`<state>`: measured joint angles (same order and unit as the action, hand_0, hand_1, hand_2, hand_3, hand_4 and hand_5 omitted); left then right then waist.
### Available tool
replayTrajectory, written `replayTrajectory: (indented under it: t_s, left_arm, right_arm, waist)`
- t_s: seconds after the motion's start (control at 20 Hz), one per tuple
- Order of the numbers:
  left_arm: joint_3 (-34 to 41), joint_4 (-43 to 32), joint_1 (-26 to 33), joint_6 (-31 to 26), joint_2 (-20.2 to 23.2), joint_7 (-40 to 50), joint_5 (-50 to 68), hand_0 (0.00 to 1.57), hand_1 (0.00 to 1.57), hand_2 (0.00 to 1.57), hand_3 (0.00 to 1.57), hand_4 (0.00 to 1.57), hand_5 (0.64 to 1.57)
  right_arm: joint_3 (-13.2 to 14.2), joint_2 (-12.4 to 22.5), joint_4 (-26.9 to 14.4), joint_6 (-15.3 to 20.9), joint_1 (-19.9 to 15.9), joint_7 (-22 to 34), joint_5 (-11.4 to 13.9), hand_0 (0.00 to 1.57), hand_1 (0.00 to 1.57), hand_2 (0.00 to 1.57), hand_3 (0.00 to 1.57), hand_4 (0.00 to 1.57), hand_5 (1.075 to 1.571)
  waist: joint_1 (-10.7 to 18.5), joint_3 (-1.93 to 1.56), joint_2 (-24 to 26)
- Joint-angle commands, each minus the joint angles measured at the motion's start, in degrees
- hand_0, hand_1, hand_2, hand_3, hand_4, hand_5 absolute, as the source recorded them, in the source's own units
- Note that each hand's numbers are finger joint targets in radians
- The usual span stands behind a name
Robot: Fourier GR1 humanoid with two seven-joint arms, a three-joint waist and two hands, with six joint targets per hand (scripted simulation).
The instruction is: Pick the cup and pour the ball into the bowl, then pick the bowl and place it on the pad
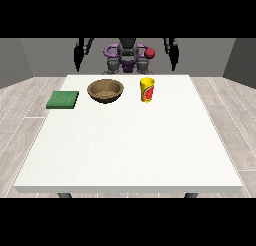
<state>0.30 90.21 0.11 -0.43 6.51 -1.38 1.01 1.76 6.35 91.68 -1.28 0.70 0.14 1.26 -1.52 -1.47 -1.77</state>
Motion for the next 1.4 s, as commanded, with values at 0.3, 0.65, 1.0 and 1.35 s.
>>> replayTrajectory:
  t_s: [0.3,0.65,1.0,1.35]
  left_arm:
    - [1.9,8.4,-4.4,2.0,-2.8,10.4,6.4,0.00,0.00,0.00,0.00,0.00,1.557]
    - [6.3,9.8,-7.3,1.7,0.3,9.4,7.5,0.00,0.00,0.00,0.00,0.00,1.547]
    - [8.2,2.2,-12.0,0.8,0.0,-1.3,6.8,0.00,0.00,0.00,0.00,0.00,1.536]
    - [8.9,-11.1,-10.4,1.5,-3.2,-20.3,3.1,0.00,0.00,0.00,0.00,0.00,1.526]
  right_arm:
    - [7.6,6.5,4.8,-8.3,-1.2,7.5,-12.2,0.00,0.00,0.00,0.00,0.00,1.569]
    - [11.5,6.5,5.6,-10.7,-0.3,2.6,-14.6,0.00,0.00,0.00,0.00,0.00,1.570]
    - [12.9,7.0,0.4,-13.8,-3.9,-4.5,-15.0,0.00,0.00,0.00,0.00,0.00,1.570]
    - [11.2,6.4,1.0,-15.4,-3.8,-7.3,-14.0,0.00,0.00,0.00,0.00,0.00,1.571]
  waist:
    - [-1.4,1.37,14.0]
    - [-0.5,1.46,6.1]
    - [-1.5,1.46,-1.5]
    - [-4.9,1.49,-6.4]
